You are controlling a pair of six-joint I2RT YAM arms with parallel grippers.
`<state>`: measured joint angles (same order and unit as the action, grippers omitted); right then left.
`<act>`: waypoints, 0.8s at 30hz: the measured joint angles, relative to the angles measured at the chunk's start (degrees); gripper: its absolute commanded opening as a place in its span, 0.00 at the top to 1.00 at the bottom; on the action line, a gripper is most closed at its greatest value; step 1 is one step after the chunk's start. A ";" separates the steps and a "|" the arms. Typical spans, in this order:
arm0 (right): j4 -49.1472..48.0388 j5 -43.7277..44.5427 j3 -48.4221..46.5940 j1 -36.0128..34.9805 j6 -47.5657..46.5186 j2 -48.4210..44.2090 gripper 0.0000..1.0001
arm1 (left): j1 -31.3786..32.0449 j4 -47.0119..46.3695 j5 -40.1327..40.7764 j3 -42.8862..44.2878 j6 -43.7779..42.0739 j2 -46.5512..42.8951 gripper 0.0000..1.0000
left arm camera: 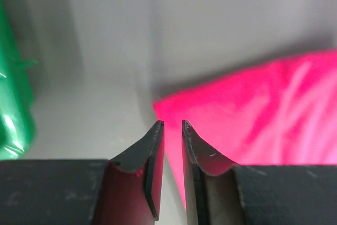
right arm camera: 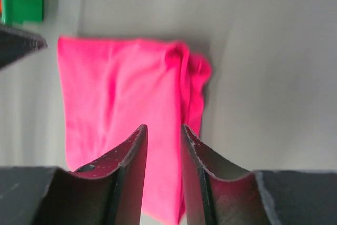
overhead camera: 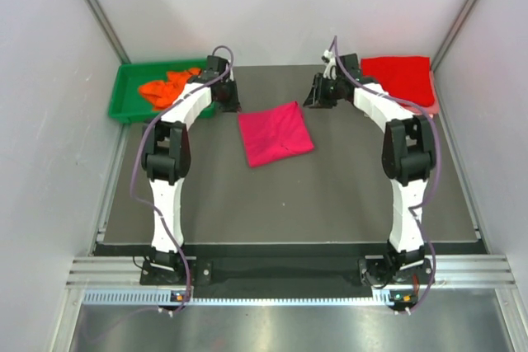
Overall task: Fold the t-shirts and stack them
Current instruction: Fold the tshirt
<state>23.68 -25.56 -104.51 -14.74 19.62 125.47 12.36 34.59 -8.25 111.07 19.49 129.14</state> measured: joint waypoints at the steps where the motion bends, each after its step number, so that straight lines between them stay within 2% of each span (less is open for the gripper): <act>1: 0.09 -0.02 2.10 0.00 -0.68 -1.88 0.66 | 0.04 -0.17 -0.96 -0.81 -0.15 -0.76 0.76; 7: 0.57 -0.87 13.66 -0.11 -5.29 -11.58 0.62 | 0.96 -1.18 -8.44 -9.44 0.00 -7.15 0.77; 13: 0.83 -1.51 19.93 -0.22 -8.24 -12.76 0.59 | 2.34 -3.69 -15.19 -20.26 1.42 -11.37 0.75; 19: -0.52 -3.93 24.76 -0.39 -9.62 -11.82 0.59 | 3.96 -3.34 -13.94 -28.35 1.70 -12.44 0.72; 24: -4.55 -6.49 31.32 -0.98 -9.46 -12.07 0.59 | 4.42 -3.39 -11.56 -35.28 2.51 -17.14 0.65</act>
<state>19.14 -32.05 -73.19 -15.73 10.15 113.40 16.78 31.20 -19.81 75.79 22.00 112.01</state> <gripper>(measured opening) 0.405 0.317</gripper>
